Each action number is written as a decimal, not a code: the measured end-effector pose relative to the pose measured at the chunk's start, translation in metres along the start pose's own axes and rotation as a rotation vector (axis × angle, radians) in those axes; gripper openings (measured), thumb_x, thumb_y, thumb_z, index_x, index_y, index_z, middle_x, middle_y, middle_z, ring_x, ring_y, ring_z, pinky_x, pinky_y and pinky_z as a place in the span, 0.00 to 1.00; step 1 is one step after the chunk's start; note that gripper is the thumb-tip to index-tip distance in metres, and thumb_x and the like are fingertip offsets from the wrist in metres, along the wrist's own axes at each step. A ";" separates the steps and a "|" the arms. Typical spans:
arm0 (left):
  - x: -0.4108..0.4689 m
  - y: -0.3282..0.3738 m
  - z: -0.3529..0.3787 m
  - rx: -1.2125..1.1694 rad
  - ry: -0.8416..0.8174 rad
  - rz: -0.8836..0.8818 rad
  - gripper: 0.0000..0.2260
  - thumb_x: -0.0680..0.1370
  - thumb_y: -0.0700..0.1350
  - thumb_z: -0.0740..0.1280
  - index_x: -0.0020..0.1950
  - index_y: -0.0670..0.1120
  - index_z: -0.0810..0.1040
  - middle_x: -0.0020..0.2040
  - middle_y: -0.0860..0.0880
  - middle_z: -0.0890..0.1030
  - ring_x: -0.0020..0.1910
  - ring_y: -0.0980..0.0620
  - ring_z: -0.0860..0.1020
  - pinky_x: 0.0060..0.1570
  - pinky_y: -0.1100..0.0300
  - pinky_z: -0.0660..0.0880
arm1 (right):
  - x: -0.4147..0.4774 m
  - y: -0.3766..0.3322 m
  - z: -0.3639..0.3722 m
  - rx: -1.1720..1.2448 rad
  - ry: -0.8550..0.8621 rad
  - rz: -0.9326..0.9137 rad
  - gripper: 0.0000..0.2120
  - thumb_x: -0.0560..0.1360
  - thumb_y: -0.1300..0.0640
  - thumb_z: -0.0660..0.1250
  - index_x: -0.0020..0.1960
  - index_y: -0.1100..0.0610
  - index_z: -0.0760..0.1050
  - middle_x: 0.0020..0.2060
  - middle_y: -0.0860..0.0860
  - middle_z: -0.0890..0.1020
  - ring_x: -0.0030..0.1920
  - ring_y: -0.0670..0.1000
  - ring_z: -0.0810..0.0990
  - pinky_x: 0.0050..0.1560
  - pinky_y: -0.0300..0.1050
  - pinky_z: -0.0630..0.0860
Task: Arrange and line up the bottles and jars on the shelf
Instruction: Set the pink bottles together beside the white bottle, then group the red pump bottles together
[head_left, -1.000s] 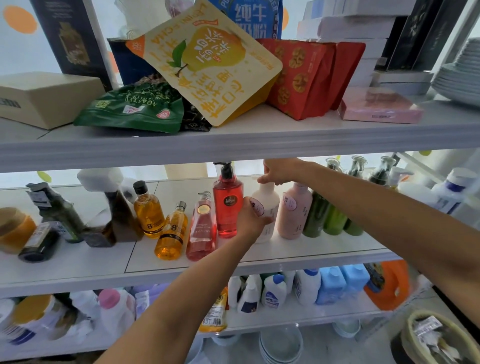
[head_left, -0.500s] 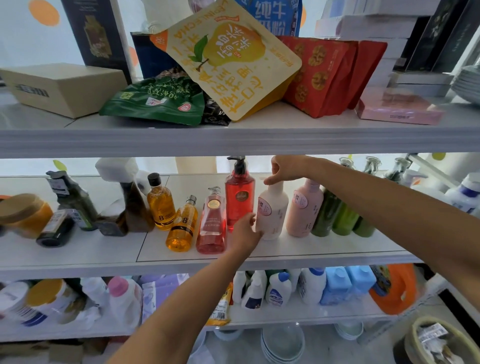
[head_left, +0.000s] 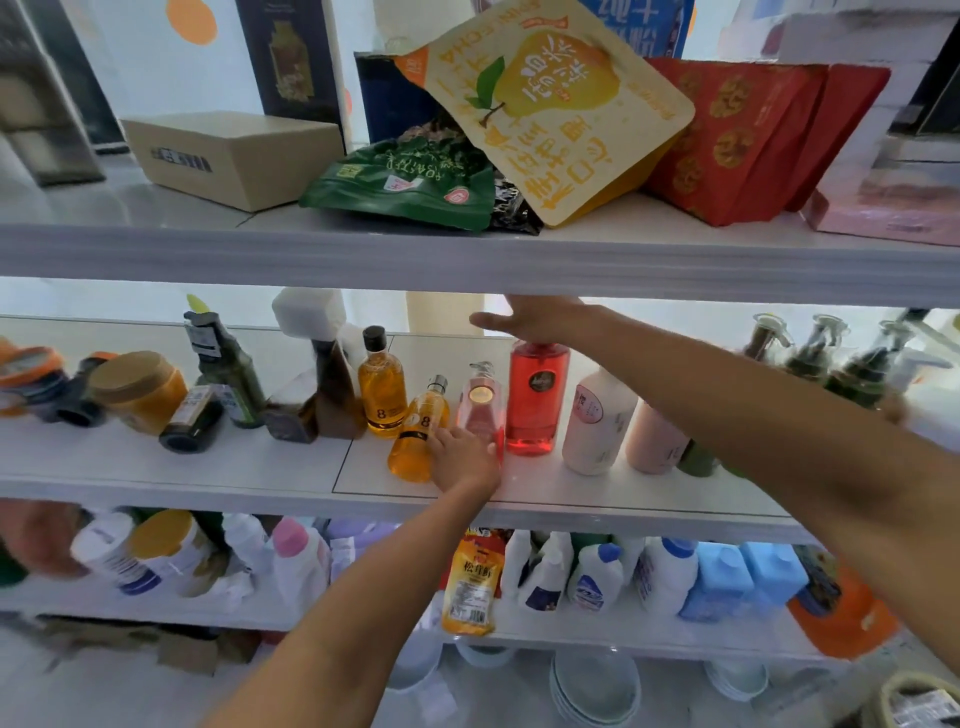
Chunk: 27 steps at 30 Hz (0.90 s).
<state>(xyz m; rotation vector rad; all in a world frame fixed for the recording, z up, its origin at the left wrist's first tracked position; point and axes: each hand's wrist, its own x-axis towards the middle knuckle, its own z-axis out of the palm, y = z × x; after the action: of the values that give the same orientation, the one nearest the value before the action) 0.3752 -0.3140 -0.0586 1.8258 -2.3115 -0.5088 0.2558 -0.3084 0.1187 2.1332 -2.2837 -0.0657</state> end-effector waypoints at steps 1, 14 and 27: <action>0.000 0.001 -0.001 -0.017 -0.029 -0.005 0.31 0.79 0.57 0.59 0.74 0.37 0.58 0.73 0.39 0.61 0.74 0.41 0.58 0.68 0.50 0.65 | 0.000 -0.011 0.000 -0.103 0.119 0.011 0.30 0.76 0.37 0.57 0.64 0.61 0.67 0.62 0.57 0.75 0.61 0.58 0.74 0.55 0.49 0.70; 0.009 -0.007 -0.017 -0.315 -0.297 -0.131 0.31 0.70 0.55 0.74 0.66 0.41 0.69 0.63 0.40 0.69 0.59 0.44 0.74 0.56 0.54 0.76 | 0.021 -0.068 0.036 0.191 -0.067 0.068 0.36 0.78 0.48 0.61 0.76 0.64 0.49 0.76 0.58 0.55 0.76 0.56 0.55 0.75 0.49 0.55; 0.012 -0.030 -0.028 -1.229 -0.642 -0.383 0.10 0.74 0.28 0.61 0.53 0.37 0.69 0.44 0.41 0.75 0.50 0.42 0.75 0.60 0.46 0.73 | 0.034 -0.062 0.029 0.236 -0.107 0.177 0.34 0.77 0.54 0.64 0.75 0.65 0.52 0.75 0.60 0.58 0.74 0.58 0.59 0.71 0.47 0.59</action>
<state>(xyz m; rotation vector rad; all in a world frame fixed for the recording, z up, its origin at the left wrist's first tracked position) 0.4087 -0.3368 -0.0441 1.4432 -1.1533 -2.1746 0.3138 -0.3457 0.0861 2.0602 -2.6528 0.0997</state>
